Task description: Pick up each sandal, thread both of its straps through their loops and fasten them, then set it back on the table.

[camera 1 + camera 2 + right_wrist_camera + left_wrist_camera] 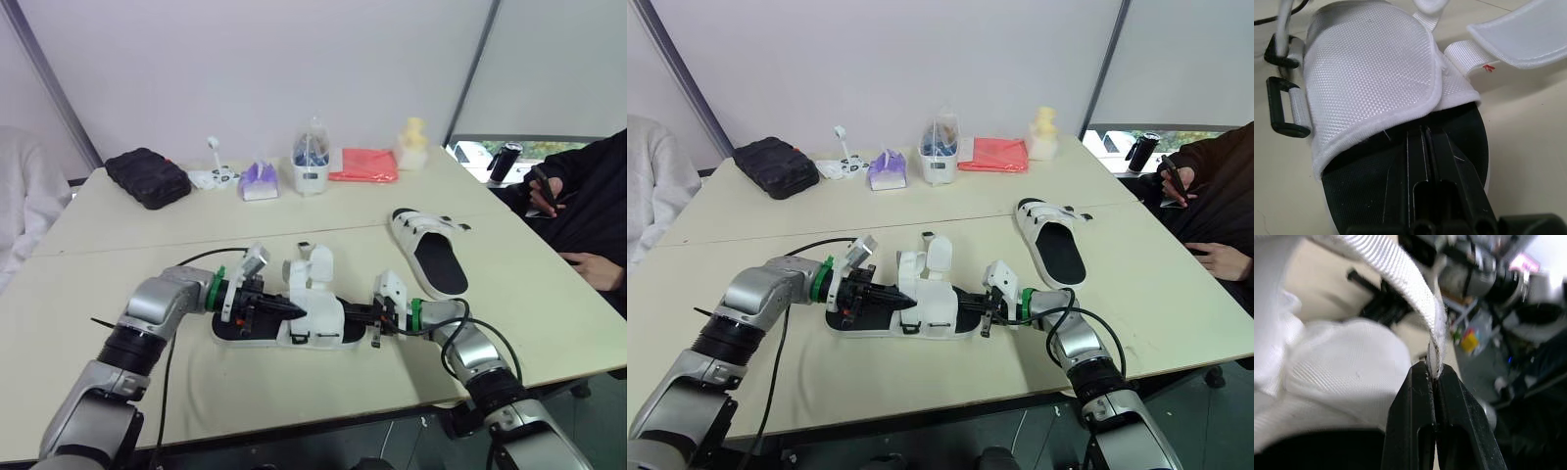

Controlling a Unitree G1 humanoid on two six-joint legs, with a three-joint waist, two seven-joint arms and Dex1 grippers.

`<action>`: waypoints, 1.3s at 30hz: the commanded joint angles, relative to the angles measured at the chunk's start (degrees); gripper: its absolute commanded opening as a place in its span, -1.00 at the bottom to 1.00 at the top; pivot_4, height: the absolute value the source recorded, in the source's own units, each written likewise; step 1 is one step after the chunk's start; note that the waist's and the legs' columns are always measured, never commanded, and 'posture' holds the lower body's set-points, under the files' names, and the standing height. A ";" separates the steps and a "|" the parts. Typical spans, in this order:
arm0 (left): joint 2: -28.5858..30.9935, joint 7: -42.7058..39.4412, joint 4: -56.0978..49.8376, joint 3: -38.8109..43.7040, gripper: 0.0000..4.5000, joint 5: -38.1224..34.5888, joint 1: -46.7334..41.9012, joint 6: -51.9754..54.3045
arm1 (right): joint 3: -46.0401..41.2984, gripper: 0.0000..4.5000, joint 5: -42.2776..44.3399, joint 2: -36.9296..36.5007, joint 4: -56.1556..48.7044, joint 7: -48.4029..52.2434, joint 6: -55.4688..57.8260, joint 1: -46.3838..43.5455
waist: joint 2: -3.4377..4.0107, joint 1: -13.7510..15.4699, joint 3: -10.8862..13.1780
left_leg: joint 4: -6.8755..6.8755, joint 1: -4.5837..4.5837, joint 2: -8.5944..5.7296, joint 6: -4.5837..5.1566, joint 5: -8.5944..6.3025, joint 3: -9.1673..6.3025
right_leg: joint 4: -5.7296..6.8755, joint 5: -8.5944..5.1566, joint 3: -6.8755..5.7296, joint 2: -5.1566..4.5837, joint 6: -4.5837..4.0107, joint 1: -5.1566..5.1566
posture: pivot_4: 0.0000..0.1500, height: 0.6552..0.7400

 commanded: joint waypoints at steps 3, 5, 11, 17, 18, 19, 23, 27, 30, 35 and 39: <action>1.91 -0.91 -2.60 -2.52 -0.99 4.76 0.66 -6.22 | 2.49 -1.00 -4.12 0.03 4.20 -1.57 2.55 2.37 | 0.00 -0.01 0.00 | -0.01 0.00 0.01 0.00 0.00 0.00 | 0.00 -0.01 0.01 0.00 -0.02 -0.01 | 1.00 1.00; 2.41 -0.38 -3.77 -2.45 -0.99 5.72 1.39 -7.99 | 2.50 -1.00 -4.14 0.07 4.36 -1.57 2.52 2.30 | 0.01 -0.04 0.00 | -0.02 -0.01 0.01 0.00 0.00 0.00 | 0.00 -0.01 0.01 -0.01 -0.03 -0.02 | 1.00 1.00; 3.64 2.76 -8.85 3.89 -0.60 0.29 4.40 -2.77 | 2.45 -1.00 -4.29 0.13 5.03 -1.62 2.11 2.23 | 0.01 -0.06 0.01 | -0.05 -0.01 0.05 0.00 0.00 0.00 | 0.00 -0.02 0.03 0.00 -0.04 -0.04 | 1.00 1.00; 10.29 6.91 -25.00 11.08 0.04 -5.11 16.58 4.07 | 2.36 -1.00 -4.36 -0.05 5.22 -1.42 1.78 2.41 | 0.03 -0.20 0.02 | -0.10 -0.02 0.07 0.01 -0.01 0.03 | -0.04 -0.03 0.08 -0.01 -0.05 -0.06 | 1.00 1.00; 11.07 7.34 -26.96 11.41 0.04 -5.63 18.32 4.51 | 2.33 -1.00 -4.37 -0.08 5.30 -1.38 1.72 2.42 | 0.03 -0.14 0.02 | -0.18 0.00 0.08 0.00 -0.01 0.02 | -0.06 -0.04 0.11 -0.01 -0.06 -0.10 | 1.00 1.00; 11.70 8.28 -29.50 11.36 0.04 -5.79 21.07 4.67 | 2.33 -1.00 -4.37 -0.08 5.41 -1.34 1.69 2.37 | 0.04 0.09 0.03 | -0.23 0.01 0.08 0.01 -0.01 0.02 | -0.06 -0.06 0.12 -0.01 -0.10 -0.11 | 1.00 1.00; 11.44 11.52 -34.48 9.84 0.04 -5.36 27.56 3.79 | 2.41 -1.00 -4.48 0.08 5.92 -1.13 1.55 2.10 | 0.02 0.40 0.03 | -0.17 0.08 0.08 -0.01 -0.01 -0.02 | -0.13 -0.17 0.10 -0.04 -0.31 0.01 | 1.00 1.00; 6.75 16.49 -30.00 6.79 0.04 -1.21 27.04 -0.73 | 2.73 -1.00 -4.58 0.48 6.44 -0.90 1.54 1.65 | 0.04 0.46 0.01 | -0.16 0.08 0.11 -0.01 -0.02 -0.03 | -0.20 -0.29 0.08 -0.02 -0.52 0.02 | 1.00 1.00; 5.11 17.70 -26.97 5.40 0.04 1.41 25.75 -4.05 | 2.79 -1.00 -4.62 0.47 6.40 -0.70 1.51 1.71 | 0.00 0.16 0.00 | -0.17 0.05 0.13 -0.01 -0.01 -0.01 | -0.19 -0.27 0.07 0.01 -0.50 0.02 | 1.00 1.00; 3.64 18.24 -23.43 3.05 0.04 4.54 24.15 -8.45 | 2.83 -1.00 -4.71 0.48 6.46 -0.65 1.46 1.75 | 0.00 0.16 0.01 | -0.21 0.05 0.13 -0.01 -0.01 0.00 | -0.19 -0.26 0.06 0.01 -0.49 0.00 | 1.00 1.00; 1.82 19.21 -22.08 2.79 0.04 5.14 22.65 -9.52 | 2.80 -1.00 -4.68 0.72 6.46 -0.87 1.44 1.73 | 0.00 0.21 0.01 | -0.21 0.05 0.13 -0.01 -0.01 -0.01 | -0.19 -0.26 0.05 0.01 -0.49 0.01 | 1.00 1.00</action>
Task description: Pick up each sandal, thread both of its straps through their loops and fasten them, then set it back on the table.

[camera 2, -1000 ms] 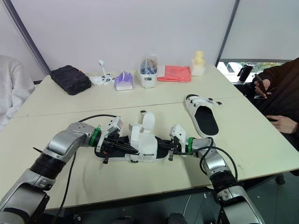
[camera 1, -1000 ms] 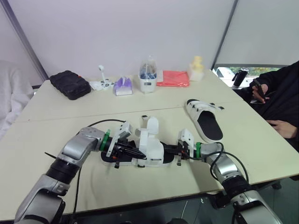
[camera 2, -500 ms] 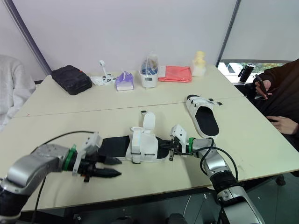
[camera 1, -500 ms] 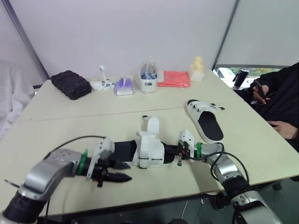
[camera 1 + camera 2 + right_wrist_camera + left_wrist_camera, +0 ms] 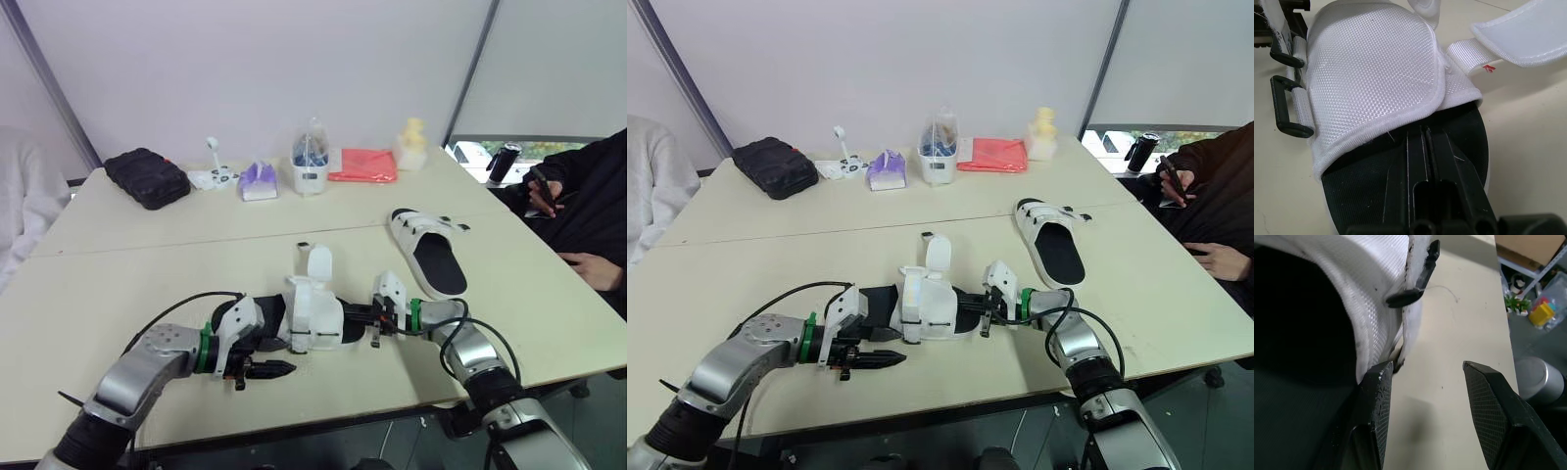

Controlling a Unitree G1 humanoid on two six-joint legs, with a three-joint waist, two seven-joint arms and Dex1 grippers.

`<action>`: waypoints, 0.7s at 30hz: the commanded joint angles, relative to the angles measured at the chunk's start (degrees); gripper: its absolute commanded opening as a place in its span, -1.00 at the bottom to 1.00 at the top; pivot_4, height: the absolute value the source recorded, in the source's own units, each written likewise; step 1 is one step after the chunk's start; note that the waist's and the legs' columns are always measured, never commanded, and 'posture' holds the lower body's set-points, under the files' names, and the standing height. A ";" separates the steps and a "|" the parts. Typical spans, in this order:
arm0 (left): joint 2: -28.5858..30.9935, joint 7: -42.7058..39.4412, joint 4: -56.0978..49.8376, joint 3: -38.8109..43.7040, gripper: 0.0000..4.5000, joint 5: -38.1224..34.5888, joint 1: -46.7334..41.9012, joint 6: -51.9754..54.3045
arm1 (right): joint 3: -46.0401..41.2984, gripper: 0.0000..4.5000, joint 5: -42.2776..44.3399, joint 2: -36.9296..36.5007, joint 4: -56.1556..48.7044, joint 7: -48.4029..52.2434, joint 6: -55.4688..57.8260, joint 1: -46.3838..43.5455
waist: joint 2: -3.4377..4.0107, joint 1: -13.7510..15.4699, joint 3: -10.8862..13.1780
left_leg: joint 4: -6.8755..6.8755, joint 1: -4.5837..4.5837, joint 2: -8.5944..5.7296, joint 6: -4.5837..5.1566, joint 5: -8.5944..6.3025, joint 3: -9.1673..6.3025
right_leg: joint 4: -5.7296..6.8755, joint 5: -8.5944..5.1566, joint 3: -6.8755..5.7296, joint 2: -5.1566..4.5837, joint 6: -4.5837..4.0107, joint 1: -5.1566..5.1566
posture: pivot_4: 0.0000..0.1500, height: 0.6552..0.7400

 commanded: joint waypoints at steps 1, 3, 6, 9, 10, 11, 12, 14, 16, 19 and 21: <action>-1.11 1.08 0.22 0.13 0.04 0.70 -2.07 -1.46 | 2.99 -1.00 -4.59 0.24 5.13 -1.50 2.16 2.30 | 0.00 0.03 0.00 | 0.00 0.00 0.00 0.00 0.00 0.00 | 0.00 0.00 0.00 0.00 0.00 0.00 | 1.00 1.00; -1.71 1.11 0.82 -0.25 0.04 0.88 -2.60 -1.45 | 3.00 -1.00 -4.59 0.36 5.13 -1.61 2.14 2.31 | 0.00 0.05 0.00 | 0.00 0.00 0.00 0.00 0.00 0.00 | 0.00 0.00 0.00 0.00 0.01 0.00 | 1.00 1.00; -2.77 0.80 1.91 -1.24 0.04 1.07 -3.38 -1.37 | 3.09 -1.00 -4.60 0.65 5.13 -1.83 2.16 2.27 | 0.00 0.14 0.00 | 0.02 0.00 -0.01 0.00 0.00 0.00 | 0.00 0.00 -0.01 0.00 0.01 0.00 | 1.00 1.00; -3.43 0.33 2.58 -1.91 -0.06 1.12 -3.91 -1.07 | 3.15 -1.00 -4.64 0.79 5.21 -1.96 2.09 2.18 | -0.01 0.17 -0.01 | 0.03 0.00 -0.01 0.00 0.00 -0.01 | 0.00 0.00 -0.02 0.00 0.01 0.01 | 1.00 1.00; -3.42 0.11 2.70 -2.02 -0.19 0.96 -4.02 -0.88 | 3.16 -1.00 -4.66 0.82 5.22 -1.98 2.07 2.15 | -0.01 0.12 -0.01 | 0.03 0.00 -0.01 0.00 0.00 -0.01 | 0.00 0.01 -0.02 0.00 0.01 0.02 | 1.00 1.00; -3.41 0.03 2.71 -2.04 -0.34 0.74 -4.05 -0.55 | 3.14 -1.00 -4.67 0.85 5.24 -2.01 2.06 2.12 | -0.01 0.00 -0.01 | 0.02 0.00 -0.01 0.00 0.00 -0.01 | 0.00 0.01 -0.02 0.00 0.01 0.01 | 1.00 1.00; -3.33 -0.06 2.55 -2.01 -0.52 0.43 -4.02 -0.09 | 3.09 -1.00 -4.69 0.84 5.32 -2.00 1.99 2.09 | 0.00 -0.09 0.00 | 0.02 0.00 0.00 0.00 0.00 -0.01 | 0.01 0.01 -0.02 0.01 0.02 0.00 | 1.00 1.00; -2.66 -0.70 1.45 -1.74 -0.99 -0.81 -3.49 1.60 | 3.01 -1.00 -4.73 0.84 5.45 -2.01 1.90 2.08 | 0.00 -0.19 0.00 | -0.02 0.01 0.00 0.00 0.00 0.00 | 0.01 0.03 -0.02 0.01 0.06 -0.01 | 1.00 1.00; -1.19 -2.01 -0.27 -1.63 -0.99 -2.29 -2.57 3.74 | 3.02 -1.00 -4.79 0.83 5.51 -1.98 1.84 2.09 | 0.00 -0.22 0.00 | -0.05 0.00 0.01 0.00 0.00 0.00 | 0.01 0.07 -0.02 0.03 0.13 -0.04 | 1.00 1.00; 1.97 -4.66 -3.36 -1.23 -0.99 -5.04 -1.14 6.91 | 3.09 -1.00 -4.89 0.76 5.59 -1.87 1.78 2.04 | 0.01 -0.24 0.00 | -0.08 0.01 0.03 0.00 0.00 0.00 | 0.01 0.07 -0.01 0.03 0.12 -0.05 | 1.00 1.00; 4.55 -6.63 -5.43 -0.94 -0.99 -6.63 -0.14 8.47 | 3.10 -1.00 -4.95 0.70 5.77 -1.80 1.69 1.90 | 0.00 -0.24 0.01 | -0.10 0.00 0.04 0.00 0.00 0.00 | 0.00 0.02 -0.01 0.03 0.04 -0.05 | 1.00 1.00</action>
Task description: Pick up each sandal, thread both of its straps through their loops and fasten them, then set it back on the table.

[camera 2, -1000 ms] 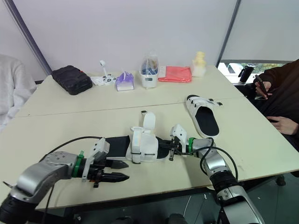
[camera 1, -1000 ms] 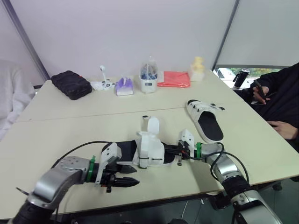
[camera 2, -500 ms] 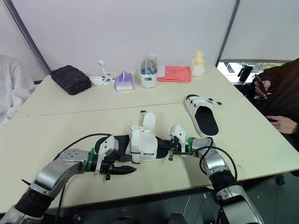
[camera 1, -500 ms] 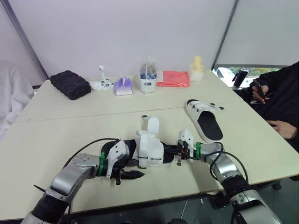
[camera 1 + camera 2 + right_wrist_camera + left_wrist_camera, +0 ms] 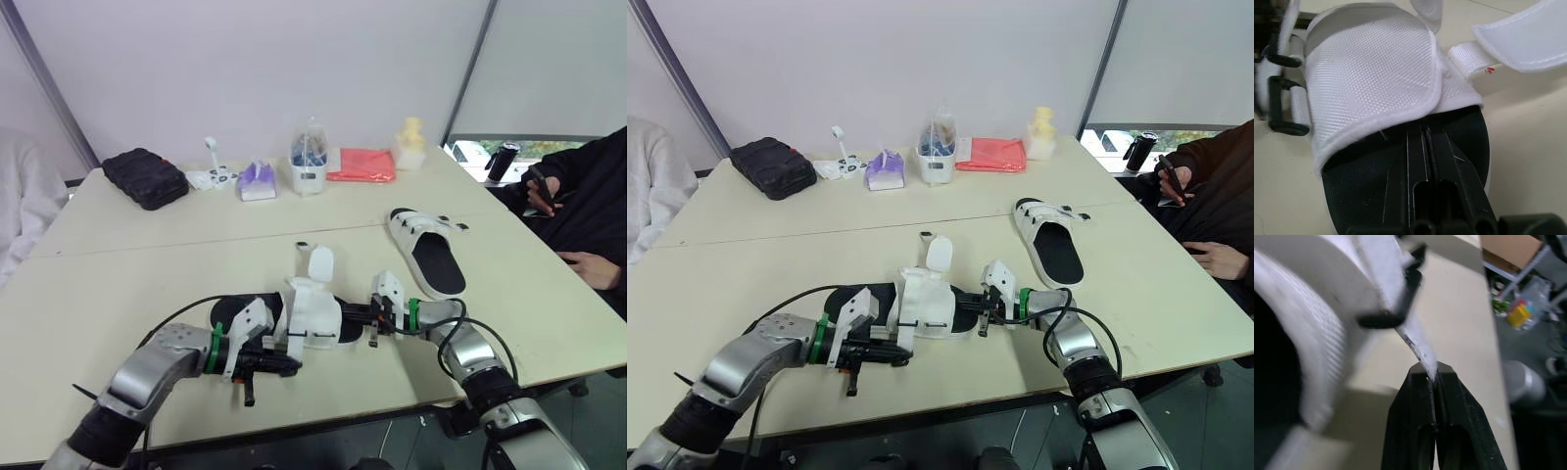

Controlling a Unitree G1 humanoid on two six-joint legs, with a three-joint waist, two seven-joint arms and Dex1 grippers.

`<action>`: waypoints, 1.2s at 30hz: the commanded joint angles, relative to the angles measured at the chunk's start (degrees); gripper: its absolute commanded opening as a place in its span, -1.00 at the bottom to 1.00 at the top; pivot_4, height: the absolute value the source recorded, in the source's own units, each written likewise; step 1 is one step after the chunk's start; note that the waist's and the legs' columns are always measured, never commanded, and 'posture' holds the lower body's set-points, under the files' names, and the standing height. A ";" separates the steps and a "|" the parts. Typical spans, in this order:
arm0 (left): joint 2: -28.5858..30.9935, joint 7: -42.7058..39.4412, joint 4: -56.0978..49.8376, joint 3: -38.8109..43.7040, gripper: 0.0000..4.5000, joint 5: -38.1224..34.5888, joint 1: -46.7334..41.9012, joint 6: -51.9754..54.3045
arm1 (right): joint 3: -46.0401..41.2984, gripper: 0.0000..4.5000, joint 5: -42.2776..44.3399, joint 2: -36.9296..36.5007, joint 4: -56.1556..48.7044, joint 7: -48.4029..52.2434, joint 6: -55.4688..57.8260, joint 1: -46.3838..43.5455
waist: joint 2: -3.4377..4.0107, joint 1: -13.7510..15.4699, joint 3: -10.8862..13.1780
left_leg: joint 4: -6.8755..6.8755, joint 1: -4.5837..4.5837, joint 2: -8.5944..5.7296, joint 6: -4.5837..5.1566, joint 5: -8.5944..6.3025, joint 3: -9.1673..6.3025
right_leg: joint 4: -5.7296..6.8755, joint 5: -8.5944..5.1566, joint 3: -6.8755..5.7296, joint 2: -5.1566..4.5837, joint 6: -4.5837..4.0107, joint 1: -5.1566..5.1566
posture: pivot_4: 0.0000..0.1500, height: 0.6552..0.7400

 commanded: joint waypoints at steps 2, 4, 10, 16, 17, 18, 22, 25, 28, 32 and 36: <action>6.25 -6.09 -6.98 1.70 -0.99 -5.12 2.16 3.04 | 3.02 -1.00 -4.91 -0.04 5.69 -1.49 1.72 1.93 | 0.00 -0.03 0.01 | -0.01 0.00 0.02 0.00 0.00 0.00 | 0.00 -0.01 0.00 0.00 -0.02 0.00 | 1.00 1.00; 9.51 -8.72 -9.82 2.28 -0.99 -7.47 3.61 4.04 | 3.00 -1.00 -4.98 -0.17 6.09 -1.40 1.52 1.66 | 0.03 0.03 0.03 | -0.03 0.01 0.03 0.00 0.00 0.00 | -0.01 -0.03 0.01 0.00 -0.05 -0.01 | 1.00 1.00; 11.36 -10.01 -14.61 4.90 -0.99 -15.63 4.02 8.24 | 3.05 -1.00 -5.12 -0.20 6.87 -1.35 1.09 1.18 | 0.05 0.01 0.04 | -0.08 -0.01 0.07 -0.01 -0.01 0.01 | -0.06 -0.12 0.01 0.00 -0.23 -0.02 | 1.00 1.00; -1.39 4.26 -4.59 15.08 -0.99 -28.50 -7.55 18.43 | 3.27 -1.00 -5.18 -0.11 7.49 -1.29 0.73 0.92 | -0.08 0.18 0.06 | -0.07 -0.04 0.10 0.00 0.00 -0.07 | -0.08 -0.08 -0.11 0.08 -0.17 -0.03 | 1.00 1.00; -3.90 8.09 -0.82 16.92 -0.99 -29.34 -9.85 20.15 | 3.30 -1.00 -5.21 -0.07 7.63 -1.29 0.65 0.83 | -0.03 0.15 0.06 | -0.07 -0.04 0.10 0.00 0.00 -0.06 | -0.08 -0.01 -0.11 0.09 -0.06 -0.04 | 1.00 1.00; -5.81 11.27 2.79 18.65 -0.99 -30.53 -11.77 22.27 | 3.33 -1.00 -5.25 0.03 7.75 -1.35 0.59 0.74 | -0.01 0.20 0.06 | -0.08 -0.01 0.09 0.00 0.00 -0.05 | -0.06 0.02 -0.10 0.09 -0.01 -0.02 | 1.00 1.00; -9.68 17.89 10.85 22.28 -0.99 -31.95 -15.19 26.71 | 3.37 -1.00 -5.23 0.13 7.72 -1.41 0.47 0.77 | -0.06 0.12 0.09 | -0.08 0.00 0.09 -0.02 0.02 -0.06 | 0.03 0.04 -0.13 0.16 0.04 -0.06 | 1.00 1.00; -11.01 19.14 14.66 22.28 -0.99 -30.70 -16.46 26.86 | 3.46 -1.00 -5.14 0.13 7.28 -1.37 0.57 0.98 | -0.07 0.26 0.08 | -0.08 0.00 0.08 -0.07 0.04 -0.07 | 0.07 0.05 -0.14 0.17 0.06 -0.07 | 1.00 1.00; -11.48 16.84 16.94 21.05 -0.62 -30.41 -17.82 26.24 | 3.58 -1.00 -5.12 0.23 7.03 -1.45 0.63 1.04 | -0.09 0.34 0.07 | -0.07 0.00 0.07 -0.13 0.07 -0.07 | 0.05 0.06 -0.14 0.16 0.05 -0.04 | 1.00 1.00; -10.50 14.01 18.96 21.08 0.24 -29.57 -20.28 24.55 | 3.63 -1.00 -5.16 0.30 7.19 -1.57 0.59 0.94 | -0.09 0.29 0.07 | -0.08 0.01 0.06 -0.15 0.07 -0.06 | 0.05 0.05 -0.15 0.15 0.05 -0.03 | 1.00 1.00; -7.11 10.31 21.29 21.51 0.24 -25.33 -24.34 18.00 | 3.61 -1.00 -5.23 0.11 7.14 -1.69 0.61 1.08 | -0.09 0.27 0.07 | -0.09 0.00 0.07 -0.18 0.08 -0.07 | 0.05 0.05 -0.15 0.15 0.04 -0.05 | 1.00 1.00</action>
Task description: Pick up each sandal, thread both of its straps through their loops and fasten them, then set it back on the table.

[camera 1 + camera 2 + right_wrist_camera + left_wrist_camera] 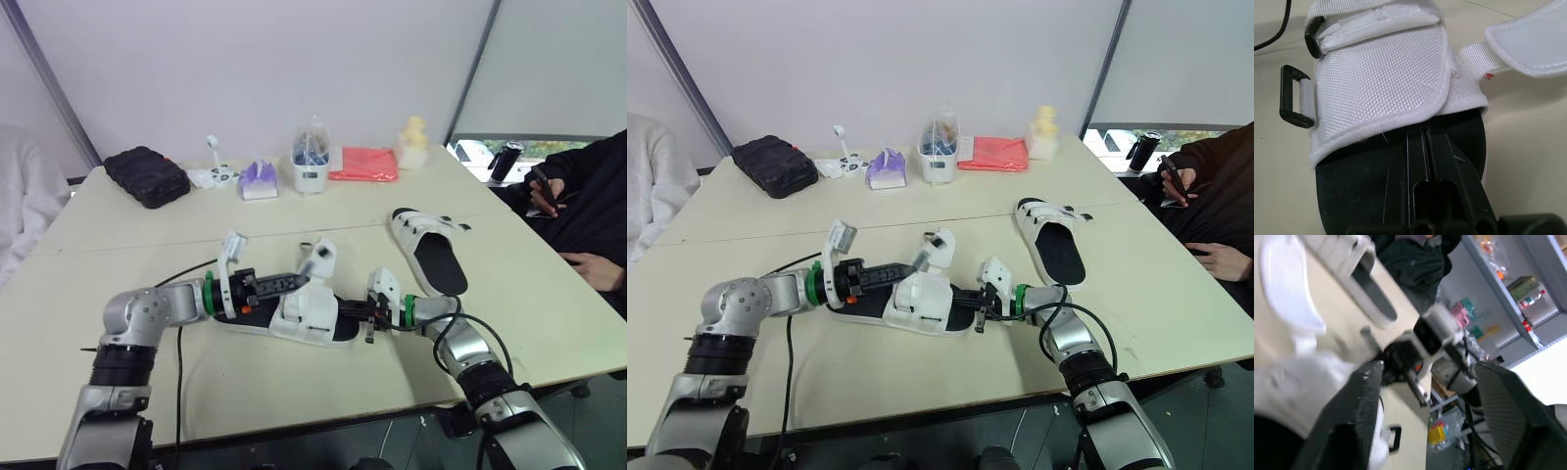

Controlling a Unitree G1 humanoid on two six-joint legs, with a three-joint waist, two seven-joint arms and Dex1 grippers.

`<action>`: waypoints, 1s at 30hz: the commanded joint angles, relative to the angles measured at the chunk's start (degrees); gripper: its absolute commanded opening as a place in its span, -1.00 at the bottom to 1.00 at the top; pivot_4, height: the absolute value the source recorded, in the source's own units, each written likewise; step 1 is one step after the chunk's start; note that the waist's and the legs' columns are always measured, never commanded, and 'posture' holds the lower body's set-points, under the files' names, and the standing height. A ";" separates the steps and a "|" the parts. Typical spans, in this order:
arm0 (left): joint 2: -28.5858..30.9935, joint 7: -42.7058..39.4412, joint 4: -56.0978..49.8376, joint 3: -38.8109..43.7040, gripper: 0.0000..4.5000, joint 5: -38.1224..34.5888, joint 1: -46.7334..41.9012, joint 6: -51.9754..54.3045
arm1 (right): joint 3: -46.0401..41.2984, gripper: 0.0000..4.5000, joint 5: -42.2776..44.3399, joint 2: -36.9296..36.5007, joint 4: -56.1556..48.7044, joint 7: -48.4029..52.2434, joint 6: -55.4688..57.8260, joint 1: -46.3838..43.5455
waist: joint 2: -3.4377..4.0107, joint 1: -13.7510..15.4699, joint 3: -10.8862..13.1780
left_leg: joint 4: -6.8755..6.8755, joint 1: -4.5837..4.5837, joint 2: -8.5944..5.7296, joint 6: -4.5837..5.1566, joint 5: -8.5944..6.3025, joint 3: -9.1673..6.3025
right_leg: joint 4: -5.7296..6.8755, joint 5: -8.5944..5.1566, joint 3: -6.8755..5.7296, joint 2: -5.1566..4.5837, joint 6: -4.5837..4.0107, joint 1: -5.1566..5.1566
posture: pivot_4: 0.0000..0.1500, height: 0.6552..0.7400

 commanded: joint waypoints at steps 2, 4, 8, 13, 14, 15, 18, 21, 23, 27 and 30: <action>4.22 -3.89 1.63 -1.00 0.24 8.92 -4.77 -11.79 | 2.70 -1.00 -4.78 -0.67 4.44 -1.19 2.20 2.86 | 0.00 0.02 0.00 | 0.00 0.01 -0.01 -0.01 0.00 0.00 | -0.01 0.00 0.00 0.00 0.00 0.01 | 1.00 1.00; 6.15 -6.23 2.43 -5.83 0.24 16.59 -5.55 -19.71 | 2.70 -1.00 -4.77 -0.70 4.36 -1.21 2.22 2.99 | 0.01 0.05 -0.01 | -0.02 0.01 -0.01 -0.03 0.00 0.01 | -0.03 0.00 0.00 -0.01 0.00 0.02 | 1.00 1.00; 5.36 -8.16 9.62 -10.18 0.24 24.98 -7.99 -28.71 | 2.72 -1.00 -4.78 -0.56 4.36 -1.28 2.16 3.05 | 0.03 0.22 -0.02 | -0.05 0.06 -0.02 -0.05 0.00 0.01 | -0.06 0.00 0.01 -0.02 -0.01 0.07 | 1.00 1.00; 1.43 -9.29 24.93 -9.52 0.24 29.03 -13.60 -33.45 | 2.75 -1.00 -4.86 -0.27 4.73 -1.35 2.12 2.54 | -0.01 0.11 -0.01 | -0.04 -0.02 -0.02 -0.04 0.01 -0.01 | -0.04 0.00 -0.02 0.01 0.00 -0.01 | 1.00 1.00; 0.67 -10.09 28.05 -8.88 0.24 28.79 -14.88 -32.87 | 2.81 -1.00 -4.88 -0.21 4.68 -1.39 2.15 2.49 | -0.01 0.08 -0.01 | -0.04 -0.02 -0.02 -0.03 0.01 -0.01 | -0.05 0.01 -0.02 0.04 0.01 -0.02 | 1.00 1.00; 0.08 -11.18 30.75 -8.45 0.24 28.56 -15.99 -31.92 | 2.85 -1.00 -4.89 -0.17 4.62 -1.44 2.16 2.45 | -0.01 0.01 -0.01 | -0.04 -0.02 -0.02 -0.03 0.01 -0.01 | -0.04 0.01 -0.02 0.05 0.01 -0.02 | 1.00 1.00; -0.52 -14.58 34.45 -8.21 0.24 28.93 -17.45 -30.91 | 2.90 -1.00 -4.88 -0.16 4.46 -1.61 2.19 2.51 | -0.01 -0.27 -0.01 | -0.04 -0.02 -0.03 -0.03 0.01 0.00 | 0.01 0.01 -0.03 0.11 0.03 -0.06 | 1.00 1.00; -0.91 -16.17 36.51 -8.47 0.24 30.22 -17.75 -31.09 | 2.87 -1.00 -4.86 -0.24 4.07 -1.75 2.24 2.90 | -0.01 -0.22 -0.01 | -0.05 -0.03 -0.02 -0.03 0.01 -0.01 | 0.08 0.01 -0.03 0.13 0.03 -0.11 | 1.00 1.00; -1.35 -16.60 37.48 -8.66 0.24 31.11 -17.67 -31.30 | 2.88 -1.00 -4.84 -0.29 3.63 -1.85 2.34 3.24 | -0.02 -0.17 -0.01 | -0.04 -0.03 -0.02 -0.03 0.01 -0.02 | 0.08 0.01 -0.04 0.14 0.03 -0.10 | 1.00 1.00; -2.96 -16.61 40.02 -7.66 0.24 31.79 -18.30 -31.18 | 2.92 -1.00 -4.78 -0.24 3.25 -2.07 2.49 3.52 | -0.03 -0.15 -0.02 | -0.03 -0.02 -0.02 -0.03 0.01 -0.02 | 0.07 0.02 -0.03 0.14 0.05 -0.07 | 1.00 1.00; -4.34 -16.70 41.79 -5.63 0.24 30.53 -19.59 -30.15 | 2.92 -1.00 -4.74 -0.13 3.17 -2.26 2.61 3.48 | -0.04 -0.18 -0.01 | -0.03 -0.06 -0.02 -0.03 0.01 -0.03 | 0.09 0.02 -0.03 0.14 0.05 -0.11 | 1.00 1.00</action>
